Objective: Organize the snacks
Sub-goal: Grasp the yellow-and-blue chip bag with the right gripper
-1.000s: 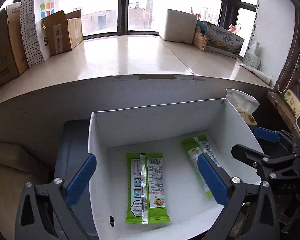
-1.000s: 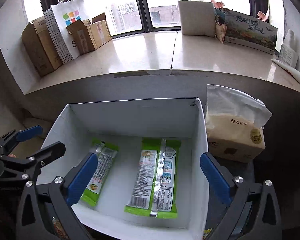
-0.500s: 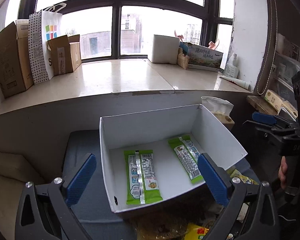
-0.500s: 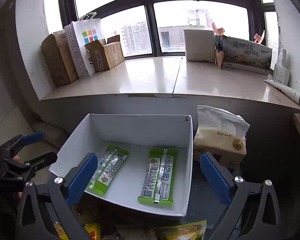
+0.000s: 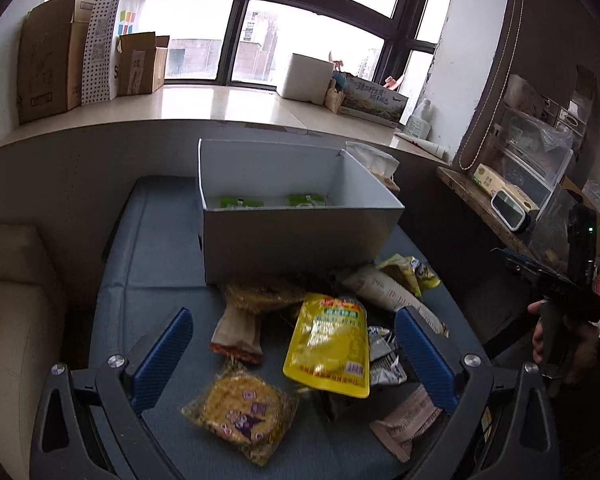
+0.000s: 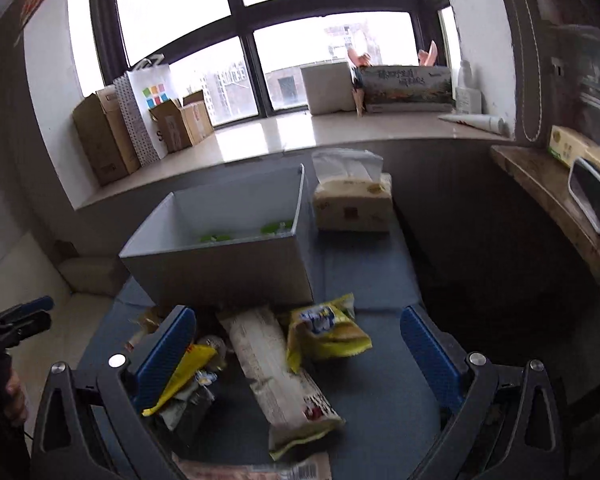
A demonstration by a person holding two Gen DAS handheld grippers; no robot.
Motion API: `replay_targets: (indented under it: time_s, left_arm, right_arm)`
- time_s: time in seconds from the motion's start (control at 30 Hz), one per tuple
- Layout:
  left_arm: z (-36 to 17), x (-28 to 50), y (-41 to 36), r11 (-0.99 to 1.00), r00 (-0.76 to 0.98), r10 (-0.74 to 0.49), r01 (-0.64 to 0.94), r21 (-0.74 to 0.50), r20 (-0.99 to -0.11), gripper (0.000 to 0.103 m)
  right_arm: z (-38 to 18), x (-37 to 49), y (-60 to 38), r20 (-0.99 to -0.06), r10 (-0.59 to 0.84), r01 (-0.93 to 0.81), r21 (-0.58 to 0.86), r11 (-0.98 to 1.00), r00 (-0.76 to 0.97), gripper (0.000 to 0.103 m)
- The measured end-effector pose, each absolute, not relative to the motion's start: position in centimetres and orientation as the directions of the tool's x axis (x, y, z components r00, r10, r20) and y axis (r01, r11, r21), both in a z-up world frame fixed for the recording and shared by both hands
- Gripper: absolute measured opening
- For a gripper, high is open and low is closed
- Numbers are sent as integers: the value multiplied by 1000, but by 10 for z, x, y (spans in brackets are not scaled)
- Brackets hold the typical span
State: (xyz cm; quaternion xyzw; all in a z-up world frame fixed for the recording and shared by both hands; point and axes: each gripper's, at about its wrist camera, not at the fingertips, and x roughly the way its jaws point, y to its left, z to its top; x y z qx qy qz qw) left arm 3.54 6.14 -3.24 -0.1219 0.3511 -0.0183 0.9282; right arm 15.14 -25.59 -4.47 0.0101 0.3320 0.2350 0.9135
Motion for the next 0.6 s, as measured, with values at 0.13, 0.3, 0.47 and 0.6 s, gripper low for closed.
replay_targets:
  time_s: [0.13, 0.3, 0.47, 0.6]
  left_arm:
    - [-39, 13, 62, 971, 745, -121, -48, -233, -656, 103]
    - [-41, 1, 64, 967, 740, -130, -53, -249, -660, 103]
    - [-43, -3, 56, 964, 734, -161, -27, -266, -659, 103]
    - [-49, -1, 53, 966, 718, -157, -31, -256, -678, 103]
  right_arm:
    - [-77, 160, -257, -664, 405, -415, 154, 897, 628, 103]
    - [-92, 185, -245, -692, 424, -432, 178, 884, 584, 103]
    - [-114, 220, -222, -752, 402, -456, 152, 877, 522, 103]
    - [-134, 242, -211, -789, 403, -460, 175, 871, 463, 103]
